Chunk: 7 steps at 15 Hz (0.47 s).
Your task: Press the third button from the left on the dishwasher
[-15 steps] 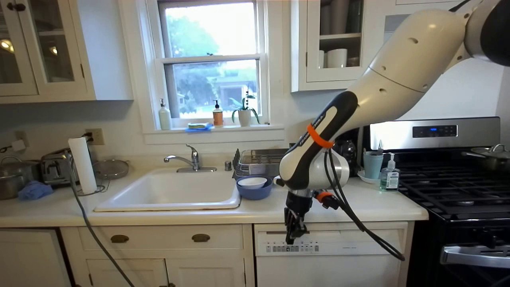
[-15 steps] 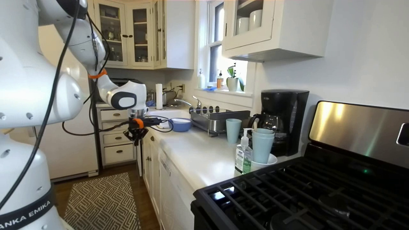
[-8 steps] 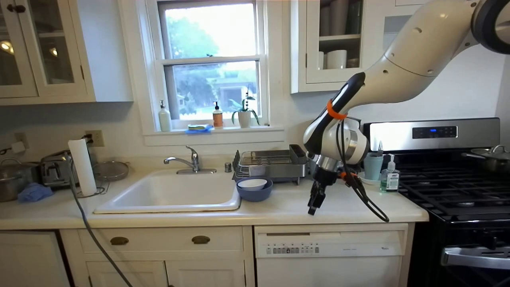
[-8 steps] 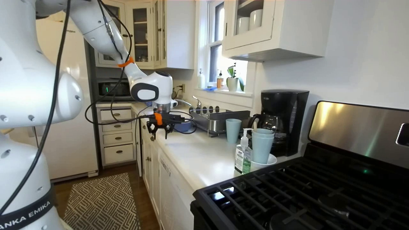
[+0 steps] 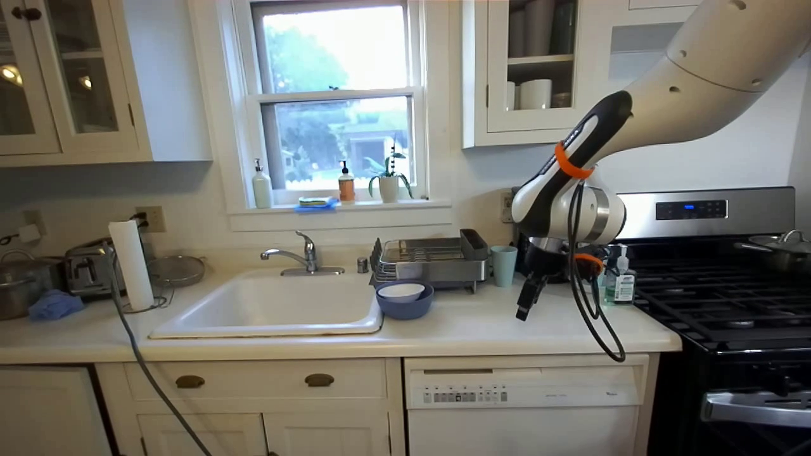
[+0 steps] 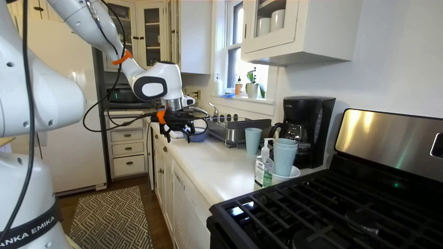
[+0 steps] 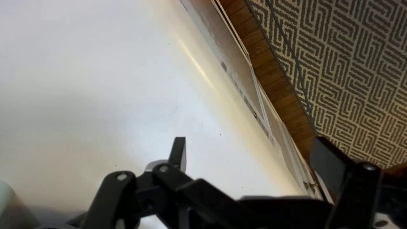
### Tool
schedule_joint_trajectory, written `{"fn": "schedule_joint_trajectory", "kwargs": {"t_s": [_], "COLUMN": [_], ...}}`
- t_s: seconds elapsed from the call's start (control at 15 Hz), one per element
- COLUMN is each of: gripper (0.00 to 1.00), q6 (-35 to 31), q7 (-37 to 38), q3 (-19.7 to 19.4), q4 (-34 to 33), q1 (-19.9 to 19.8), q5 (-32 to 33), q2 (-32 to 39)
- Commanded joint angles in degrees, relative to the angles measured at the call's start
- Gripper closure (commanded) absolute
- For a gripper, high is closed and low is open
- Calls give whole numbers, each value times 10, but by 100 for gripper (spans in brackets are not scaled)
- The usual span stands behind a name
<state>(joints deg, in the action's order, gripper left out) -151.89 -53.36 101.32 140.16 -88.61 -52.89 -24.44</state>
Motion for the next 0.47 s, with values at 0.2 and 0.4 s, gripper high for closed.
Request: {"fn": "schedule_joint_trajectory", "kwargs": {"t_s": [0.2, 0.4], "gripper": [0, 0], "q6": [1, 1], "q7": [50, 45], "q3": [-44, -41], "q4": [19, 18], "q1": [58, 47], "q5": [15, 15], "q2": [-9, -8]}}
